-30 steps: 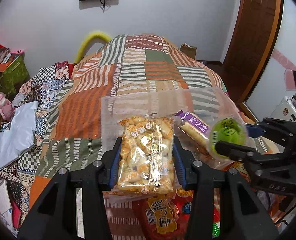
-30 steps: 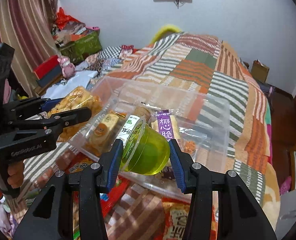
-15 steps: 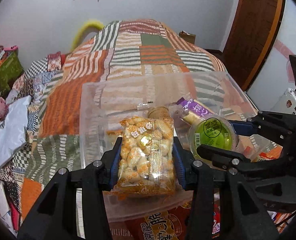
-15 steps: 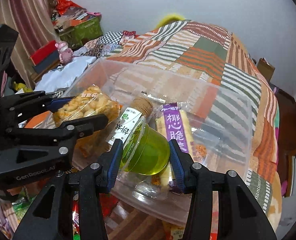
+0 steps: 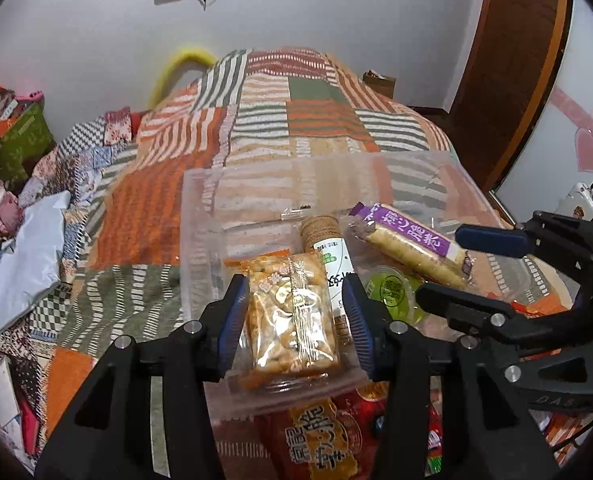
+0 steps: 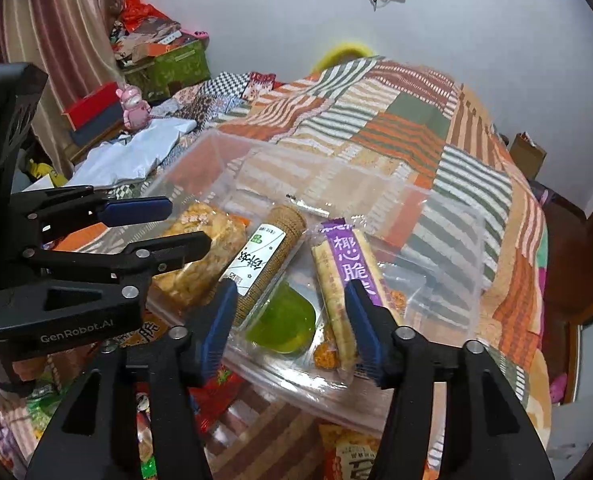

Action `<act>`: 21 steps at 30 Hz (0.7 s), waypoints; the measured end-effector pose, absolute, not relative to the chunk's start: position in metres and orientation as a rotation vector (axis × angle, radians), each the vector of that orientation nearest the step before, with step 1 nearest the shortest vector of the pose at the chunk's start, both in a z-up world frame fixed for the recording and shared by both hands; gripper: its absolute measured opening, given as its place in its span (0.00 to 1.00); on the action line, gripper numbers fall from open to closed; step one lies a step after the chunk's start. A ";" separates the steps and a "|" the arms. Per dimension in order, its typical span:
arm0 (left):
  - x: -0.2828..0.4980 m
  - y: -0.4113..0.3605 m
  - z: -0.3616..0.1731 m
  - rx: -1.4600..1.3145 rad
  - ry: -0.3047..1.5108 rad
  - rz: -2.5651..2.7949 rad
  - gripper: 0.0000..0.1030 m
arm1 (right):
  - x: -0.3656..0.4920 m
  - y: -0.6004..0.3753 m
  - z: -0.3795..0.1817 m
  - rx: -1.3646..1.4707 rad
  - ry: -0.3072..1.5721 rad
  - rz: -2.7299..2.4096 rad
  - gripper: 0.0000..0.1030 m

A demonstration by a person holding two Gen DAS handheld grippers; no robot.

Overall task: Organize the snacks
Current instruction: 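Lower the jelly cup and puff bag into the clear box and open both grippers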

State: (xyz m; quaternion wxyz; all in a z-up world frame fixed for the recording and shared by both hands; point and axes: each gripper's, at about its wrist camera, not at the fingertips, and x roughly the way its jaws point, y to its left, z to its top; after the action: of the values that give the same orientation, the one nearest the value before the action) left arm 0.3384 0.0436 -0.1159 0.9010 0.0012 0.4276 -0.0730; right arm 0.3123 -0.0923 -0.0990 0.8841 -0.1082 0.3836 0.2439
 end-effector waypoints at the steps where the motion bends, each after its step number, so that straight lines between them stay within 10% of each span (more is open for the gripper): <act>1: 0.334 0.044 -0.112 0.006 0.876 -0.151 0.48 | 0.310 -0.093 -0.096 -0.226 0.792 0.505 0.53; 21: 0.267 0.044 -0.092 -0.002 0.865 -0.170 0.67 | 0.250 -0.156 -0.070 -0.215 0.689 0.404 0.68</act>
State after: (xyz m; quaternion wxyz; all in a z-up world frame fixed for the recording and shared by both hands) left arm 0.2675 0.0440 -0.0920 0.9044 -0.0011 0.4186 -0.0822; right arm 0.2500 -0.1563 -0.0697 0.9158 -0.1043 0.3347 0.1961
